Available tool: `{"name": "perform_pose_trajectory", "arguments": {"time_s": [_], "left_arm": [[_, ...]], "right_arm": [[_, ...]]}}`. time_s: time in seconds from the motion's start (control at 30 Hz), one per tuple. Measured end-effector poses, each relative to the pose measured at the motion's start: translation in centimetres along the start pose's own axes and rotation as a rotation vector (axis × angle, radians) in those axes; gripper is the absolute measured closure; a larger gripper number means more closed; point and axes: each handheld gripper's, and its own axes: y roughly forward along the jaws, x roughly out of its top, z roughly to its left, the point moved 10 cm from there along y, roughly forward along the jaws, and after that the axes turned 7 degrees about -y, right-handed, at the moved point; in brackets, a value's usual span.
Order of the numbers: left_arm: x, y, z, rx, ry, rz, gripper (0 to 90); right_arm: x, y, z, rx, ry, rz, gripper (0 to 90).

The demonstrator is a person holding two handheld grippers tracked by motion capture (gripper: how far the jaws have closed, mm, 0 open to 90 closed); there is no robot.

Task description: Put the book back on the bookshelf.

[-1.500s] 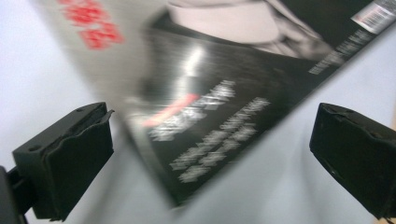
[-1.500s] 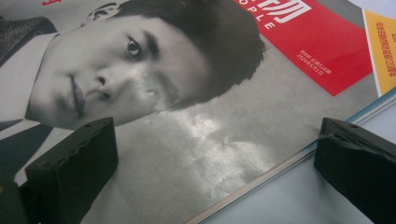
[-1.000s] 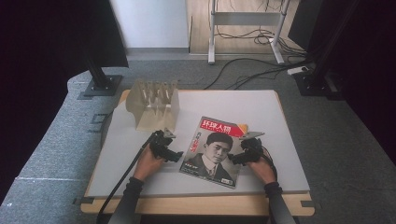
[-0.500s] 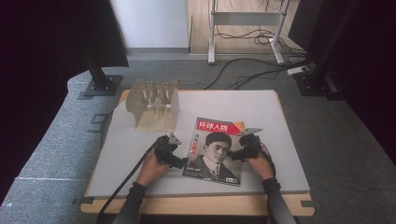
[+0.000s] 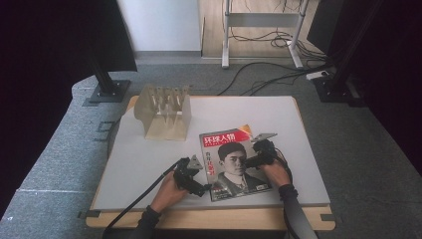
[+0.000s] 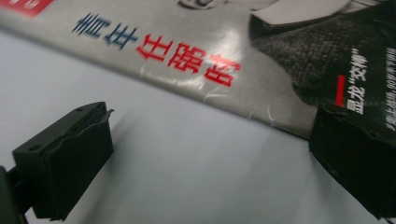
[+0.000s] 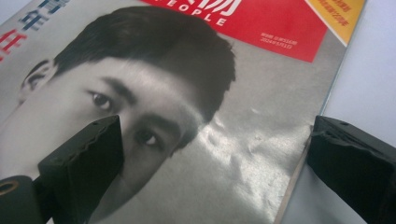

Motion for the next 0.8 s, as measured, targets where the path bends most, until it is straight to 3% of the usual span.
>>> {"name": "perform_pose_trajectory", "arguments": {"time_s": [0.03,0.07,0.1,0.13,0.17,0.23,0.27,0.3,0.37,0.4,0.47,0.5,0.6,0.8], "left_arm": [[0.0,0.0,-0.3,-0.012,0.009,-0.004,0.0],[-0.1,-0.3,-0.3,-0.009,0.043,-0.003,0.0],[-0.1,-0.3,-0.3,-0.009,0.043,-0.003,0.0],[0.0,-0.8,0.6,0.040,0.052,0.002,0.0],[0.0,-0.8,0.6,0.040,0.052,0.002,0.0],[0.1,-1.6,2.5,0.097,0.004,0.000,0.0],[0.1,-1.6,2.5,0.097,0.004,0.000,0.0],[-0.1,-1.9,3.9,0.138,-0.031,0.007,0.0],[-0.3,-1.9,4.7,0.161,-0.050,0.017,0.0],[-0.7,-1.9,5.9,0.186,-0.099,0.021,0.0],[-0.8,-1.8,6.3,0.183,-0.123,0.014,0.0],[-0.9,-1.7,6.8,0.163,-0.174,0.001,0.0],[-0.9,-1.7,7.0,0.164,-0.189,-0.021,0.0],[-1.0,-1.7,7.2,0.170,-0.189,-0.029,0.0]], "right_arm": [[0.1,0.1,0.1,0.006,-0.005,-0.006,2.9],[0.2,0.2,0.2,0.013,-0.010,-0.008,2.9],[0.2,0.2,0.2,0.013,-0.010,-0.008,2.9],[0.3,0.3,0.6,0.021,-0.019,-0.013,3.0],[0.3,0.3,0.6,0.021,-0.019,-0.013,3.0],[0.5,0.4,1.2,0.032,-0.034,-0.016,3.0],[0.5,0.5,1.4,0.037,-0.038,-0.018,3.0],[0.6,0.5,1.6,0.040,-0.045,-0.021,3.0],[0.7,0.6,1.8,0.045,-0.048,-0.019,3.0],[0.8,0.7,2.3,0.052,-0.055,-0.019,3.0],[0.9,0.8,2.6,0.059,-0.065,-0.016,3.0],[1.0,0.8,2.8,0.064,-0.073,-0.017,3.0],[1.2,0.9,3.6,0.074,-0.080,-0.016,2.9],[1.1,0.9,3.8,0.069,-0.072,-0.025,3.0]]}}
